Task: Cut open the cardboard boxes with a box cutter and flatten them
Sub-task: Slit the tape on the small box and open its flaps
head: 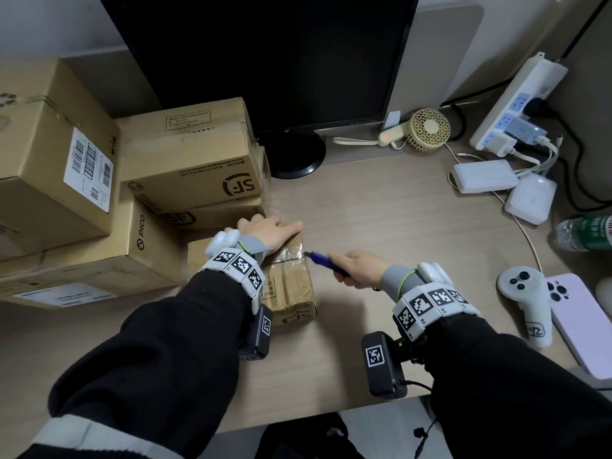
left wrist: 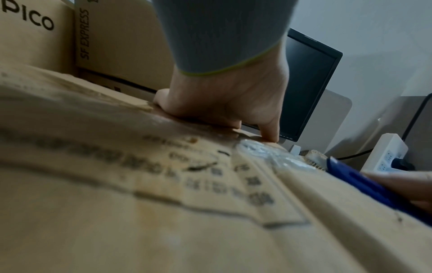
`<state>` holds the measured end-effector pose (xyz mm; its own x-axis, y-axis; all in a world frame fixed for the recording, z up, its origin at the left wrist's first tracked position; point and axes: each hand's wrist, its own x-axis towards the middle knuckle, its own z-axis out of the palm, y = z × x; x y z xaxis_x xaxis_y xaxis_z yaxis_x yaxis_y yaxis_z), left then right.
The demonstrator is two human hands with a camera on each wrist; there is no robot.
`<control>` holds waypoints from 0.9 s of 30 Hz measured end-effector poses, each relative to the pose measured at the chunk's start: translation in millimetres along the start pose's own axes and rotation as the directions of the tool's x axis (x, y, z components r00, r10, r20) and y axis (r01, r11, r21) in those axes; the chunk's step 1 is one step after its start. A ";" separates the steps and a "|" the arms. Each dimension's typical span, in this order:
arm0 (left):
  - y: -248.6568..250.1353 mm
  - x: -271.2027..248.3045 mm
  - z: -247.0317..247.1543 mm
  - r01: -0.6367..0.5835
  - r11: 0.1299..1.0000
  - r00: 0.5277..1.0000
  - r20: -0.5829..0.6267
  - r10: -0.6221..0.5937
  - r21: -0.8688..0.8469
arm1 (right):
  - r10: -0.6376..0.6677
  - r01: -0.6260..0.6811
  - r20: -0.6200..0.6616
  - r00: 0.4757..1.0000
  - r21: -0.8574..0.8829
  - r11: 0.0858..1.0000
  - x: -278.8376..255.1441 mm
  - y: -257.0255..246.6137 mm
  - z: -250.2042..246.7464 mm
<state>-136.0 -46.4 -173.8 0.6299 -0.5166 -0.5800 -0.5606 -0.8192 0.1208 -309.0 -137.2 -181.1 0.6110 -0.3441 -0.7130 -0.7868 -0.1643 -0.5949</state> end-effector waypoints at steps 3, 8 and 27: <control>1.1 -3.5 -0.8 -0.006 1.000 1.000 0.006 0.006 0.022 | 0.007 -0.001 -0.046 0.999 0.117 0.993 0.9 -1.3 -3.7; 2.1 -5.8 -1.8 -0.009 1.000 1.000 -0.001 0.009 0.028 | -0.002 0.004 -0.019 1.000 0.126 0.992 2.7 -0.4 -3.2; 5.9 -4.7 -5.3 -0.013 1.000 0.999 0.030 0.014 -0.024 | -0.105 0.084 0.074 0.992 0.242 0.967 -4.4 -27.5 7.9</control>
<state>-139.4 -50.1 -166.1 0.6058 -0.5205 -0.6018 -0.5560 -0.8180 0.1478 -289.3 -123.9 -164.5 0.6947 -0.2560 -0.6722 -0.6879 0.0363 -0.7248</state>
